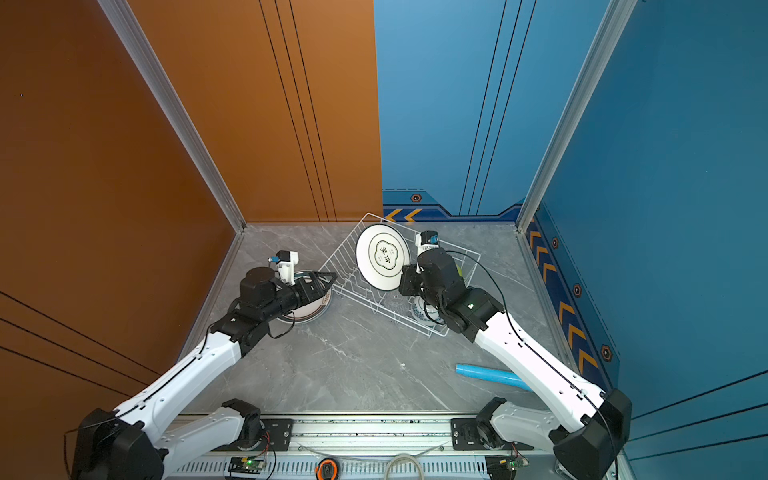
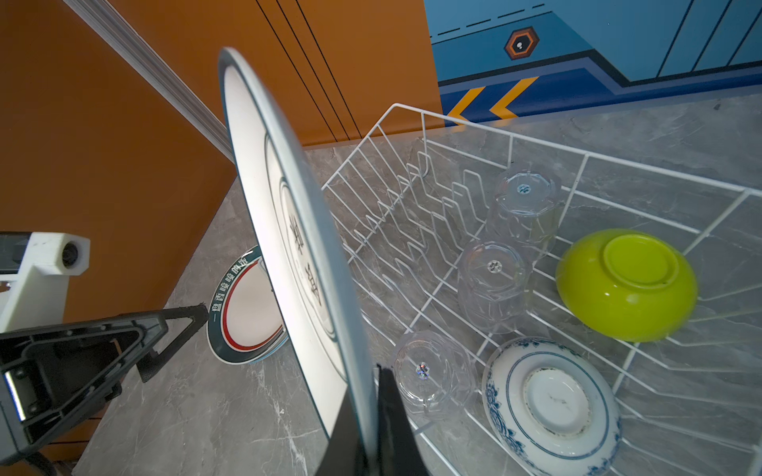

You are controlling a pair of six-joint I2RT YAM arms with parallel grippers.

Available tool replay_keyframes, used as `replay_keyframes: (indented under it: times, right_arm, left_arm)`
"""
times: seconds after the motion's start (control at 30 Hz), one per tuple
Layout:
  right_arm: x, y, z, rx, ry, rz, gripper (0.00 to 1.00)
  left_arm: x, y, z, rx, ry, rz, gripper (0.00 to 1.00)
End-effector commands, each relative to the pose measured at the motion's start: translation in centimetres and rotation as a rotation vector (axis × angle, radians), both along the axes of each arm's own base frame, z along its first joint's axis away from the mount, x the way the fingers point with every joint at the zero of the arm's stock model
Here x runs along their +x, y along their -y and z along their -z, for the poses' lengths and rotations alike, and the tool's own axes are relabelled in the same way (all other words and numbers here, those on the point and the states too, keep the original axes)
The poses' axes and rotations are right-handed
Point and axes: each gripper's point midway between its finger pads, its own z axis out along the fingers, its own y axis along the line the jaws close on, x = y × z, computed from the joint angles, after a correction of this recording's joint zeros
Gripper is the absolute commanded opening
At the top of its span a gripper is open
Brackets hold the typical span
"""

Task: Unload the mixed dishes from the dish rack
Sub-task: 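Raise the white plate while the left gripper reaches and closes on its rim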

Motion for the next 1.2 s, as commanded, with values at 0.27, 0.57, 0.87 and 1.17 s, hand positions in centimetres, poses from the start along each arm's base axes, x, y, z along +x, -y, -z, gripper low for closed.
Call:
replay_keyframes:
  times: [0.27,0.57,0.87,1.17]
  right_arm:
    - [-1.0,-0.7,-3.1,0.152,0.051,-0.053,0.0]
    - [-1.5,-1.6,-2.9,0.186,0.032,-0.108,0.0]
    - [-1.4,-3.7,-1.5,0.206,-0.032,-0.196,0.0]
    - [-0.7,-4.8,-0.4,0.216,-0.077,-0.231,0.0]
  left_arm:
    - [0.7,3.6,-1.8,-0.064,0.121,0.082,0.98]
    - [1.0,6.2,-4.3,-0.131,0.21,0.168,0.98]
    - [1.2,7.6,-5.2,-0.176,0.24,0.229,0.8]
    - [0.9,7.4,-5.5,-0.18,0.254,0.24,0.44]
